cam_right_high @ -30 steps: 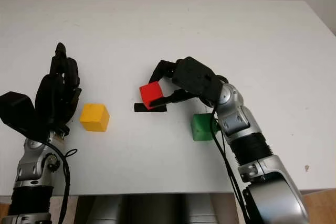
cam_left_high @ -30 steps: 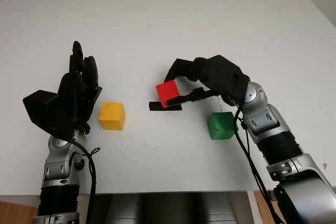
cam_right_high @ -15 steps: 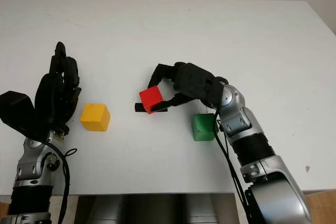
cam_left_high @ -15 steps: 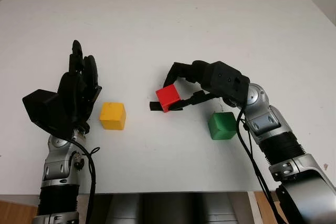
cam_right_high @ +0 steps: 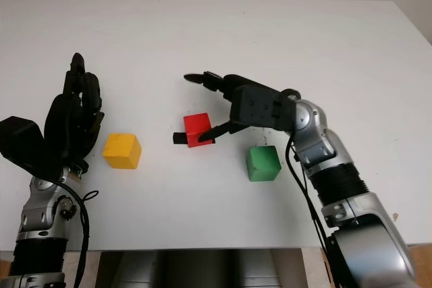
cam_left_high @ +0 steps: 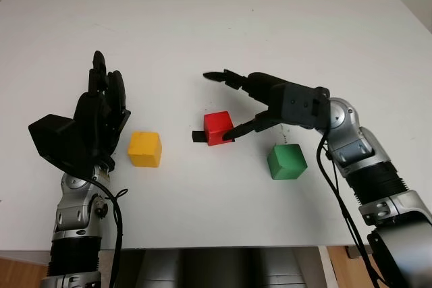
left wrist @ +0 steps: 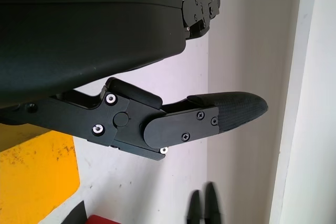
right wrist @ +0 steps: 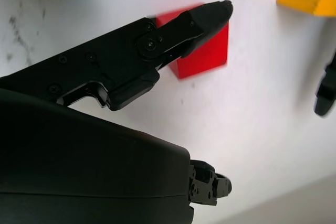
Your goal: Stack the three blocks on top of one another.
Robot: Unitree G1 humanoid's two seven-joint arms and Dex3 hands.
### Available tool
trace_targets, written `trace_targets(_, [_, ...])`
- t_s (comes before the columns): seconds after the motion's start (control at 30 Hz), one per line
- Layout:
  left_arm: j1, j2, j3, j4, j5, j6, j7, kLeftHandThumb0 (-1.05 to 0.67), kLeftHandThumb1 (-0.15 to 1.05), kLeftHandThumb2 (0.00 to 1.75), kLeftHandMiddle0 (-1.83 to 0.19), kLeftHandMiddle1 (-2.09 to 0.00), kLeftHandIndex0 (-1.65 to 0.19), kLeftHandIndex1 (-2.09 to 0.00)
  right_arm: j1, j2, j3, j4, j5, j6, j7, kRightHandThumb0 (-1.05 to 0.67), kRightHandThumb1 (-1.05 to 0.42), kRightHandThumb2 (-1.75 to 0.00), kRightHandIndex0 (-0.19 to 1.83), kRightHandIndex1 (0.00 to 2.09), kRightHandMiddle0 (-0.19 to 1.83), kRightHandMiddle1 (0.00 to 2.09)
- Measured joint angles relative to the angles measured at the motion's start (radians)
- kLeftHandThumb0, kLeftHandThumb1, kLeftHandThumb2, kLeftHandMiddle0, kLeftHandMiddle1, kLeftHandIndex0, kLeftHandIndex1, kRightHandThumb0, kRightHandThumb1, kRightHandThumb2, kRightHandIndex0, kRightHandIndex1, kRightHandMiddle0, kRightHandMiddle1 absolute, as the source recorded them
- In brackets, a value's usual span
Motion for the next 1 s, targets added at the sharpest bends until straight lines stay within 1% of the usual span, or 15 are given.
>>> trace_targets(0.07, [-0.003, 0.004, 0.0, 0.002, 0.0, 0.0, -0.006, -0.77, 1.05, 0.58, 0.18, -0.05, 0.17, -0.05, -0.011, -0.012, -0.015, -0.024, -0.001, 0.0, -0.01, -0.88, -1.0, -0.1, -0.19, 0.0, -0.19, 0.0])
trace_targets(0.13, [-0.007, 0.008, 0.001, 0.001, 0.0, 0.0, -0.009, -0.77, 1.05, 0.57, 0.18, -0.05, 0.17, -0.05, -0.013, -0.016, -0.039, -0.045, 0.011, 0.004, -0.029, -0.85, -1.04, -0.17, -0.19, 0.0, -0.19, 0.0])
trace_targets(0.23, [-0.007, 0.028, 0.001, -0.003, 0.006, 0.005, -0.016, -0.77, 1.05, 0.56, 0.17, -0.05, 0.17, -0.05, -0.009, 0.009, -0.112, -0.084, 0.081, 0.039, -0.092, -0.78, -1.05, -0.32, -0.18, 0.01, -0.14, 0.04])
trace_targets(0.3, [-0.006, 0.051, 0.0, -0.016, 0.035, -0.008, -0.023, -0.73, 1.05, 0.53, 0.11, -0.08, 0.12, -0.08, -0.009, 0.027, -0.153, -0.097, 0.094, 0.034, -0.171, -0.74, -1.05, -0.42, -0.1, 0.06, -0.07, 0.07])
trace_targets(0.37, [-0.006, 0.08, 0.0, -0.037, 0.065, -0.034, -0.024, -0.72, 1.05, 0.51, 0.08, -0.08, 0.09, -0.09, -0.01, 0.033, -0.175, -0.099, 0.088, 0.02, -0.237, -0.73, -1.05, -0.46, -0.07, 0.07, -0.05, 0.09])
trace_targets(0.4, [-0.005, 0.094, 0.0, -0.05, 0.086, -0.044, -0.024, -0.73, 1.05, 0.49, 0.03, -0.1, 0.06, -0.1, -0.01, 0.042, -0.186, -0.099, 0.096, 0.018, -0.259, -0.72, -1.05, -0.47, -0.06, 0.08, -0.04, 0.09])
trace_targets(0.47, [0.001, 0.131, -0.004, -0.08, 0.136, -0.05, -0.023, -0.76, 1.05, 0.45, -0.03, -0.1, 0.02, -0.11, -0.009, 0.068, -0.214, -0.098, 0.131, 0.019, -0.3, -0.72, -1.05, -0.48, -0.05, 0.08, -0.03, 0.09])
trace_targets(0.5, [0.009, 0.152, -0.007, -0.1, 0.168, -0.05, -0.023, -0.78, 1.05, 0.41, -0.12, -0.1, -0.05, -0.13, -0.009, 0.081, -0.229, -0.098, 0.149, 0.026, -0.316, -0.73, -1.05, -0.48, -0.07, 0.07, -0.04, 0.09])
trace_targets(0.57, [0.024, 0.19, -0.014, -0.136, 0.216, -0.047, -0.027, -0.77, 1.05, 0.38, -0.17, -0.09, -0.1, -0.14, -0.007, 0.094, -0.247, -0.098, 0.17, 0.047, -0.337, -0.74, -1.05, -0.49, -0.07, 0.07, -0.03, 0.09])
trace_targets(0.7, [0.066, 0.324, -0.018, -0.214, 0.274, 0.002, -0.141, -0.77, 1.05, 0.34, -0.21, -0.07, -0.19, -0.15, 0.014, 0.11, -0.27, -0.098, 0.206, 0.058, -0.355, -0.73, -1.05, -0.48, -0.06, 0.07, 0.0, 0.12])
trace_targets(0.73, [0.074, 0.365, -0.017, -0.237, 0.291, 0.019, -0.172, -0.8, 1.05, 0.28, -0.18, -0.06, -0.25, -0.15, 0.02, 0.113, -0.276, -0.098, 0.23, 0.066, -0.347, -0.7, -1.05, -0.48, -0.1, 0.05, -0.04, 0.1])
trace_targets(0.8, [0.089, 0.452, -0.015, -0.287, 0.334, 0.052, -0.23, -0.83, 1.05, 0.26, -0.16, -0.05, -0.3, -0.13, 0.03, 0.123, -0.299, -0.099, 0.29, 0.094, -0.322, -0.67, -1.05, -0.49, -0.13, 0.04, -0.09, 0.08])
trace_targets(0.87, [0.091, 0.521, -0.005, -0.331, 0.351, 0.095, -0.282, -0.83, 1.05, 0.15, -0.12, -0.04, -0.36, -0.11, 0.036, 0.13, -0.321, -0.103, 0.339, 0.137, -0.312, -0.68, -1.05, -0.48, -0.13, 0.04, -0.12, 0.06])
trace_targets(1.0, [0.092, 0.633, 0.005, -0.39, 0.39, 0.159, -0.384, -0.85, 1.04, 0.09, -0.08, -0.04, -0.38, -0.08, 0.037, 0.152, -0.368, -0.131, 0.421, 0.243, -0.329, -0.67, -1.05, -0.49, -0.14, 0.03, -0.15, 0.05])
